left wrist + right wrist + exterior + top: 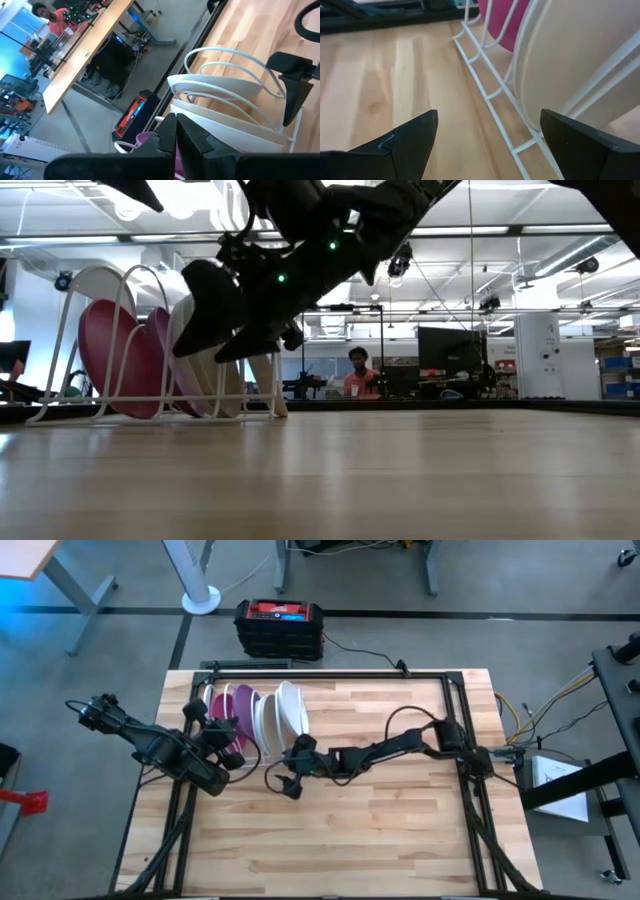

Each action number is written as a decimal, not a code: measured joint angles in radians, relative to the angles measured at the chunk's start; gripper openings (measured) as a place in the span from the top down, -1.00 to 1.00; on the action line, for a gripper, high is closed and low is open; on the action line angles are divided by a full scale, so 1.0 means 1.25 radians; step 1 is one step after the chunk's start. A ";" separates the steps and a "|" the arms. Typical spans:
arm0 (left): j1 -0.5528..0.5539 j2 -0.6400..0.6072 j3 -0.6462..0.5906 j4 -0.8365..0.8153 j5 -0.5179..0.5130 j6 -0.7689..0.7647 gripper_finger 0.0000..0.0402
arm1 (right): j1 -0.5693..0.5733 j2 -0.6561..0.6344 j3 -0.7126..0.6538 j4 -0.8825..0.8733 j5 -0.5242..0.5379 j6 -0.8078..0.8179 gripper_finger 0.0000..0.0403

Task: Sort dishes
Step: Put the brown plate into the white dish rack

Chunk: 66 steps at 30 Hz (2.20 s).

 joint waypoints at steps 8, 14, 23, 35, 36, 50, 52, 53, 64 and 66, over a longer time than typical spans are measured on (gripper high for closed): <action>0.000 -0.001 -0.002 -0.001 -0.002 0.003 1.00 | 0.000 0.025 0.000 0.046 0.053 -0.054 -0.71; 0.000 -0.002 -0.002 0.000 -0.002 0.003 1.00 | 0.000 0.025 0.002 0.076 0.044 -0.054 -0.71; 0.000 -0.002 -0.002 0.000 -0.003 0.004 1.00 | -0.005 0.043 0.020 0.155 0.007 -0.046 -0.71; 0.000 -0.002 -0.003 0.000 -0.002 0.004 1.00 | -0.011 0.077 0.069 0.228 0.003 0.014 -0.71; 0.000 -0.002 -0.002 0.000 -0.002 0.004 1.00 | -0.013 0.077 0.069 0.243 -0.007 0.026 -0.71; 0.000 -0.002 -0.003 0.002 -0.001 0.004 1.00 | -0.036 0.077 0.070 0.271 -0.065 0.129 -0.71; 0.000 -0.002 -0.003 0.002 -0.002 0.004 1.00 | -0.031 0.072 0.070 0.264 -0.060 0.126 -0.71; 0.000 -0.002 -0.002 0.002 -0.001 0.004 1.00 | -0.030 0.068 0.070 0.254 -0.061 0.126 -0.71; 0.000 -0.002 -0.002 0.003 -0.001 0.004 1.00 | -0.016 0.005 0.070 0.073 -0.054 0.107 -0.71; 0.000 -0.002 -0.003 0.003 -0.001 0.004 1.00 | -0.014 -0.006 0.070 0.057 -0.054 0.100 -0.71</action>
